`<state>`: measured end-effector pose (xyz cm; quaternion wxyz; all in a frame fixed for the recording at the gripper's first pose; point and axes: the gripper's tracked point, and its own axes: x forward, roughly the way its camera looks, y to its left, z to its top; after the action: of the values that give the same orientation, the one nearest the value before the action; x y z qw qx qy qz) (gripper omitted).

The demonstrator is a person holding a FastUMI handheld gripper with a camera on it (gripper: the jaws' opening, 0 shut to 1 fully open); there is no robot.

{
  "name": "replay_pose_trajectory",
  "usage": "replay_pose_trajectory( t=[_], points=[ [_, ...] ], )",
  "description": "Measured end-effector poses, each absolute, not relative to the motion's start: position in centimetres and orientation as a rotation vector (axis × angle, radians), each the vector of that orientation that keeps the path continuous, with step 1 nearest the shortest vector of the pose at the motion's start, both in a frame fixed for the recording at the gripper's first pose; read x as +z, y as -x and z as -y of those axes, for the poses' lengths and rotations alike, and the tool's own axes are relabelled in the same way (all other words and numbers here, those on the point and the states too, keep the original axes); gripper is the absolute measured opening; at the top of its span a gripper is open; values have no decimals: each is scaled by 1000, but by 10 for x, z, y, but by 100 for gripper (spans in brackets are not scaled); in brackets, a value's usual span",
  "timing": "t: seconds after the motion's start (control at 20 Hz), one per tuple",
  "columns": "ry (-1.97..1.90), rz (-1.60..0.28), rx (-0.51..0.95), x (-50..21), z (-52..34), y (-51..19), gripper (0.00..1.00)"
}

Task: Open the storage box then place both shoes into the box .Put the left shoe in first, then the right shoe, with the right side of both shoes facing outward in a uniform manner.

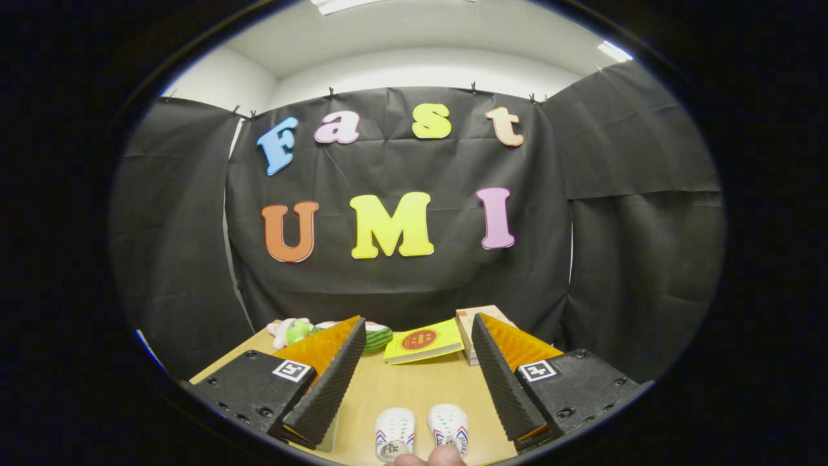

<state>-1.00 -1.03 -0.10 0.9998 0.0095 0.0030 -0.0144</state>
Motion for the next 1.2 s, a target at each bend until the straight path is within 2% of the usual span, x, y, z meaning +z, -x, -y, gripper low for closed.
replay_pose_trajectory(
  t=[0.6,1.2],
  points=[
    [-42,-26,-47,-10,20,12,100],
    [-85,-122,74,-43,-2,9,100]
  ],
)
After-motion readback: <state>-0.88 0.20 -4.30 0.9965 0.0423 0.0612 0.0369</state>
